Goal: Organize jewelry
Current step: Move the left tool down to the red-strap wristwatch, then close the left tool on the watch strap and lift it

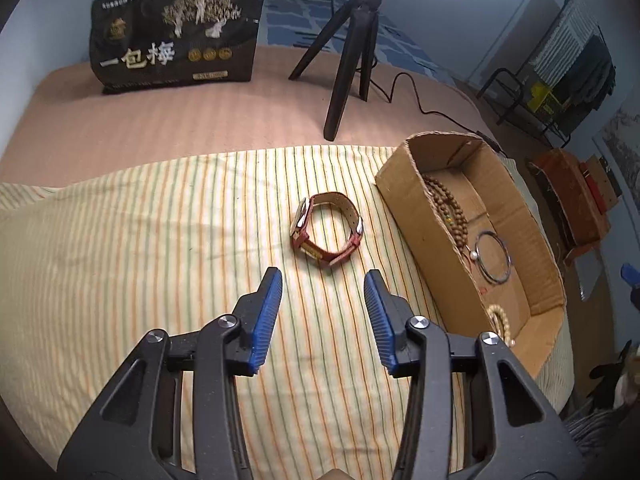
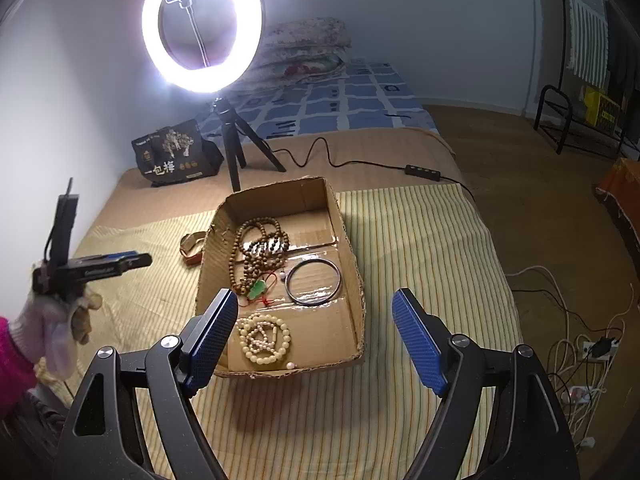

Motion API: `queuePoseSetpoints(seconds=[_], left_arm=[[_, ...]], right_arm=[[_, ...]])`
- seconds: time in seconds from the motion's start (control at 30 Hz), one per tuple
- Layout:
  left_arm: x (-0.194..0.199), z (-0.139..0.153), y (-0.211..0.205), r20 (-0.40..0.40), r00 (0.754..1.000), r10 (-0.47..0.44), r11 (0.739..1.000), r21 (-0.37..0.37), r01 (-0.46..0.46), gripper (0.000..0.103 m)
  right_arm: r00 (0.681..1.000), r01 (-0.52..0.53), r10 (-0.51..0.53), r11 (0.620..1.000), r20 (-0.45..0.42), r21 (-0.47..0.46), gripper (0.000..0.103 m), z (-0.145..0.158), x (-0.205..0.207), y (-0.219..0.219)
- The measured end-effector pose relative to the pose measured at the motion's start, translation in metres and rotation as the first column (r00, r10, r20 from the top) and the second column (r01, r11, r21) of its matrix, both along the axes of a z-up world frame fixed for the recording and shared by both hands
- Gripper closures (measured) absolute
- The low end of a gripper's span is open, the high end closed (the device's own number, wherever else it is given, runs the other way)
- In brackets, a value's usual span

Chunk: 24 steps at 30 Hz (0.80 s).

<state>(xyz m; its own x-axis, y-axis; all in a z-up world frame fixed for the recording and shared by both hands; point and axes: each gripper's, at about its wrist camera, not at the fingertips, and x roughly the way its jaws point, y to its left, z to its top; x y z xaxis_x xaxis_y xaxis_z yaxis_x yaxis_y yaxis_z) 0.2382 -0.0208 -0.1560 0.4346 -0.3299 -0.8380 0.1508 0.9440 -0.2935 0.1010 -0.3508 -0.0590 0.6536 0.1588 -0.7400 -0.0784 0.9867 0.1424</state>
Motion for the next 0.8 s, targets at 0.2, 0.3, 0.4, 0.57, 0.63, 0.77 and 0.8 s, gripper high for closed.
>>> queuePoseSetpoints(seconds=[0.2,0.3,0.4,0.57,0.63,0.77,0.8], left_arm=[[0.025,-0.015,-0.001,-0.028,0.999,0.026,0.999,-0.038,-0.027,0.062],[0.035,-0.020,-0.003,-0.030,0.999,0.029,0.999,-0.036,-0.030,0.063],[0.044,-0.026,-0.007,-0.032,0.999,0.029,0.999,-0.021,-0.030,0.067],[0.052,-0.037,-0.010,-0.044,0.998,0.037,0.999,-0.008,-0.037,0.069],[0.056,-0.041,-0.012,-0.050,0.998,0.036,0.999,-0.002,-0.036,0.071],[0.060,-0.047,-0.015,-0.061,0.997,0.037,0.999,0.002,-0.037,0.074],[0.061,-0.048,-0.016,-0.060,0.997,0.037,0.999,0.005,-0.037,0.074]], right_arm=[[1.000,-0.007,0.006,0.999,-0.022,-0.032,0.024,-0.007,0.005,0.008],[1.000,-0.009,0.008,0.999,-0.027,-0.037,0.024,-0.009,0.006,0.009],[0.999,-0.005,0.004,0.999,-0.033,-0.035,0.024,-0.010,0.007,0.008],[0.999,0.006,-0.007,1.000,-0.036,-0.030,0.024,-0.009,0.008,0.006],[0.999,0.007,-0.008,1.000,-0.035,-0.030,0.024,-0.009,0.007,0.006],[0.999,0.007,-0.008,0.999,-0.031,-0.032,0.024,-0.008,0.006,0.006],[0.999,0.007,-0.008,0.999,-0.032,-0.032,0.024,-0.009,0.006,0.006]])
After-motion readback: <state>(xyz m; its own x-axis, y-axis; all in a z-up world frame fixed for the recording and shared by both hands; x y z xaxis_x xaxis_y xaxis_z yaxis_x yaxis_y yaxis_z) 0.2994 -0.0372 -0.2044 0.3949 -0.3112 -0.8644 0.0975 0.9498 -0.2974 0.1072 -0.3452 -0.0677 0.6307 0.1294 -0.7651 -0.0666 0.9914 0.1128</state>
